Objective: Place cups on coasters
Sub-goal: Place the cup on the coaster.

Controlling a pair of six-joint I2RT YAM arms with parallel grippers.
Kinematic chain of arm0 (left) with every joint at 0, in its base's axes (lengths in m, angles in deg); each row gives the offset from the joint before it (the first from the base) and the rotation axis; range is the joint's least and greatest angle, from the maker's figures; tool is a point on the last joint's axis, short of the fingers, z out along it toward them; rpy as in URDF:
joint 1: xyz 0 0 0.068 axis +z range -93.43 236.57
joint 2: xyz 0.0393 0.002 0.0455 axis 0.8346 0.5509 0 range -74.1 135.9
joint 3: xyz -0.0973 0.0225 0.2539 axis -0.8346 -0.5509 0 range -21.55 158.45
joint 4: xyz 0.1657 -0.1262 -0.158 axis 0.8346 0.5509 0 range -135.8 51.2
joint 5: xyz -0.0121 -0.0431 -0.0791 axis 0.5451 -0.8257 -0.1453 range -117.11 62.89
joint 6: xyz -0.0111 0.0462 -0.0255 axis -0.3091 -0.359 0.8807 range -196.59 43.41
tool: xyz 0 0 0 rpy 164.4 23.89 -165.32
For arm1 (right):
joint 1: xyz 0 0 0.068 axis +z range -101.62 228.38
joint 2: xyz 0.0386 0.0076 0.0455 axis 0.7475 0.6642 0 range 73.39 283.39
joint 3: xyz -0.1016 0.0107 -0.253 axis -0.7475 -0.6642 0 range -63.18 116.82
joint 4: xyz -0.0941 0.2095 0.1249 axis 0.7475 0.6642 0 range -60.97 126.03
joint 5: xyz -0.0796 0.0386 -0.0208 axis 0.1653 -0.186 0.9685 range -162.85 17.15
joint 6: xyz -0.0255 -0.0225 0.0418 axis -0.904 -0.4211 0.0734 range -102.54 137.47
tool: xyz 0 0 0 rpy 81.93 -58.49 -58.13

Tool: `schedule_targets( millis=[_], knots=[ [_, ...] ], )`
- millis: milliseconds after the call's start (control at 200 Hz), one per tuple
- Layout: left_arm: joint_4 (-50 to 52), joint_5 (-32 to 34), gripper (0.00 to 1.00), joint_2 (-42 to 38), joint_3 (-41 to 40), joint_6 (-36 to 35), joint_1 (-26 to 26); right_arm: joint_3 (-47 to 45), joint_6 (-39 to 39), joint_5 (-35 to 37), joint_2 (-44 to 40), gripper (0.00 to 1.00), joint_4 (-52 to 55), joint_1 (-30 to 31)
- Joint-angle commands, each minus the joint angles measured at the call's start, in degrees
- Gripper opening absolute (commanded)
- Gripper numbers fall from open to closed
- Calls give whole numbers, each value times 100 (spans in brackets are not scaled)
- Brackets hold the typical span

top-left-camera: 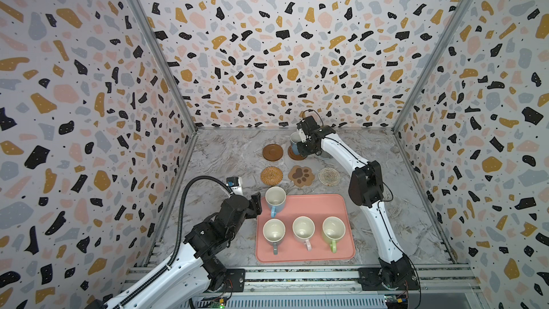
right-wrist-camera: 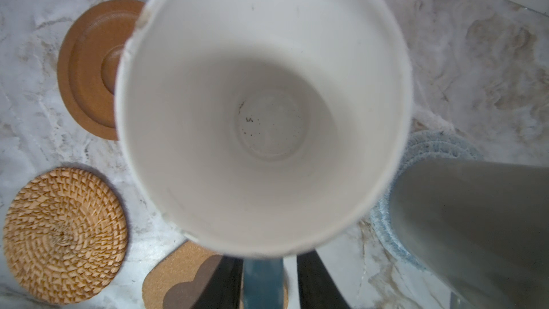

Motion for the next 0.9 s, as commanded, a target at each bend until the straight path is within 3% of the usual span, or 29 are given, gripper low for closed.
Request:
schedule_targets(
  millis=[0,636,896],
  knots=[
    [-16,131,78,-49,-20,-8,-7,-20,39,44,-379,34,64,-14],
    [148,134,78,-7,87,103,-7,-335,23,118,-1361,42,74,-12],
    [328,74,77,116,220,236,-7,-1593,114,80,-2577,45,-558,-31]
  ],
)
